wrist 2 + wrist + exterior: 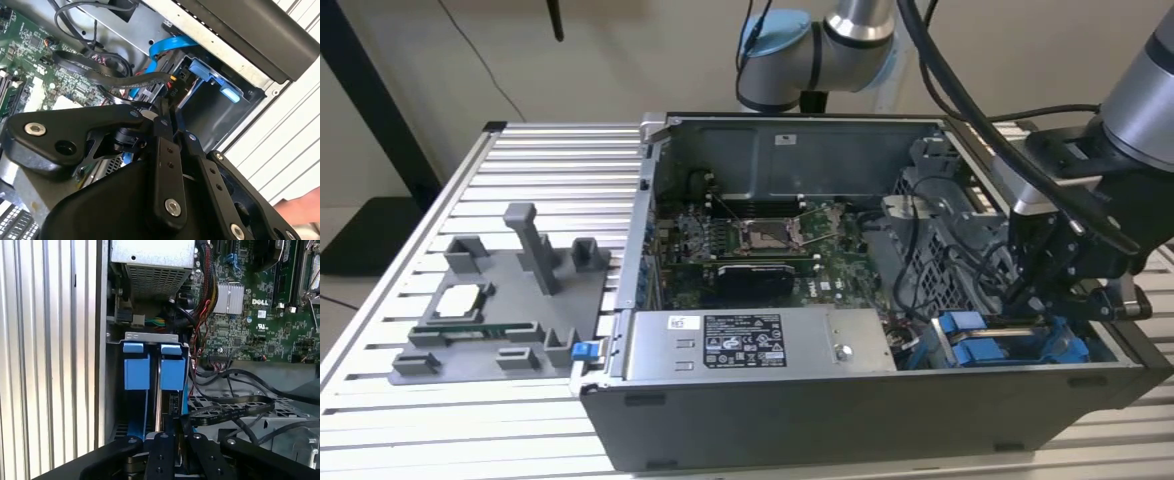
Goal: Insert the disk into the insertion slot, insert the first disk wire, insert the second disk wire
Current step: 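Insert the second disk wire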
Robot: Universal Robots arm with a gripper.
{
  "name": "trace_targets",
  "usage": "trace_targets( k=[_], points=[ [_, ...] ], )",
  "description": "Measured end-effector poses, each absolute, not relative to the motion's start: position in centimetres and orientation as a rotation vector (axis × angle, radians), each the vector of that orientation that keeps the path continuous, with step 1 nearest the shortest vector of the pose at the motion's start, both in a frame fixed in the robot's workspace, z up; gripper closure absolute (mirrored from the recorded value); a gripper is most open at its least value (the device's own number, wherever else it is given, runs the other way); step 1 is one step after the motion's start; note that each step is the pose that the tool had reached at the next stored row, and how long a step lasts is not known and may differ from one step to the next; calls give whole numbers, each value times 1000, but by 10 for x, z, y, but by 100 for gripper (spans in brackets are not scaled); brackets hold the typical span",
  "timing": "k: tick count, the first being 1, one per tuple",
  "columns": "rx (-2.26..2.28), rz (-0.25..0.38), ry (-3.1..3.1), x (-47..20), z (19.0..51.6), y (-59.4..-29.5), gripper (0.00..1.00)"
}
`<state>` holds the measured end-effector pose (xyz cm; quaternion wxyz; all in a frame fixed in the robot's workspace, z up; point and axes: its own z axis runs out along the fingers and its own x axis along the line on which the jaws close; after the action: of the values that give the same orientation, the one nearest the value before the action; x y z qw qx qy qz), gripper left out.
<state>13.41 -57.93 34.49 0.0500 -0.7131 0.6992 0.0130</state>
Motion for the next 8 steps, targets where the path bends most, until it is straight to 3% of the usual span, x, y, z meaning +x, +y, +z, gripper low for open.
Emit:
trace_targets(
  k=[8],
  points=[
    [-2161,39,2140,134,343,-579,100]
  ],
)
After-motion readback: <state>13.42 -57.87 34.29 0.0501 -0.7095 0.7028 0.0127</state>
